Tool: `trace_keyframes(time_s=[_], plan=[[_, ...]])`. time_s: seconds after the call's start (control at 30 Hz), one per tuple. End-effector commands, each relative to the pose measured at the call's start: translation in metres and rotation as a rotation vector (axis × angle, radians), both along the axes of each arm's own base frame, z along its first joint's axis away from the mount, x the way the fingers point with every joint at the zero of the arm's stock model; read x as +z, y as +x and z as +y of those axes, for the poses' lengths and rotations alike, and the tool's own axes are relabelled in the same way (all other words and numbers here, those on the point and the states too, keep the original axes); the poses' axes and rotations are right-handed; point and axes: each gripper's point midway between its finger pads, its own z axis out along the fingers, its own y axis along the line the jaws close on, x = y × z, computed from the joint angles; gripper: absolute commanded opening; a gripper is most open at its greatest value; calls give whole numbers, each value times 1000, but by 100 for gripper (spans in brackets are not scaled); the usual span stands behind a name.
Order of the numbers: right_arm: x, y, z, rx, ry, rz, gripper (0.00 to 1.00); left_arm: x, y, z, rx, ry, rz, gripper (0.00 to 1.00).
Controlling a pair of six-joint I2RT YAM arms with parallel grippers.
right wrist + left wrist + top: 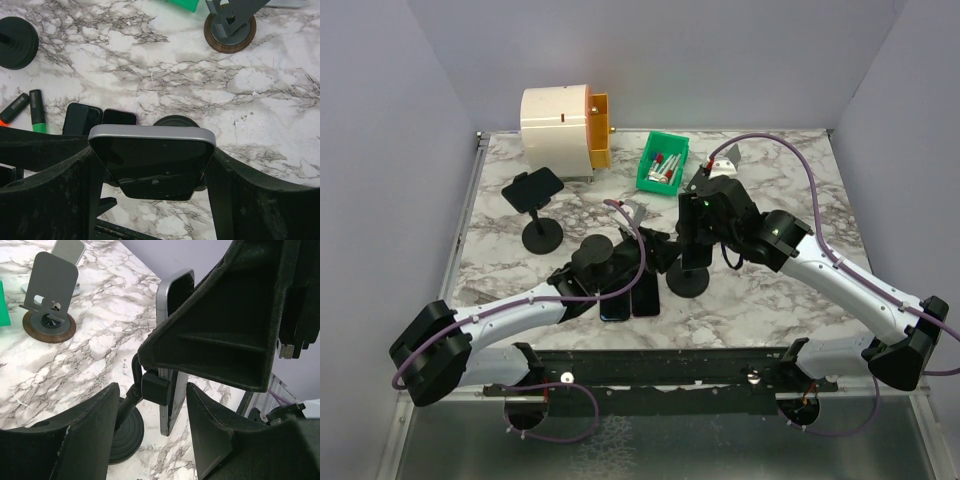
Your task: Remove the phone from the phone stand
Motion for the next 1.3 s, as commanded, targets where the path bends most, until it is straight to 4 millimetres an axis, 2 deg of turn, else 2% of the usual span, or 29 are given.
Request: trace_keyframes(time_s=[0.0,0.13,0.4,0.77,1.0,1.13,1.27], plan=[[-7,-5,8,5,31,39,0,10,5,-6,30,-2,-13,56],[-7,-5,8,5,32,41,0,7,7,-10,45,33,-16,53],[-7,-5,7,0,32,39,0,4,9,-9,70,59,-14,37],[-9,-5,7,0,31,43,0,-2,9,-10,74,91,-10,43],[-9,-6,7,2,35,43,0,1,11,-6,95,89,-20,22],[-10,-6,6,-2,34,43,0,-2,11,-4,107,89,-11,1],[-10,-6,-1,-28,23,37,0,-5,12,1,126,90,-5,0]])
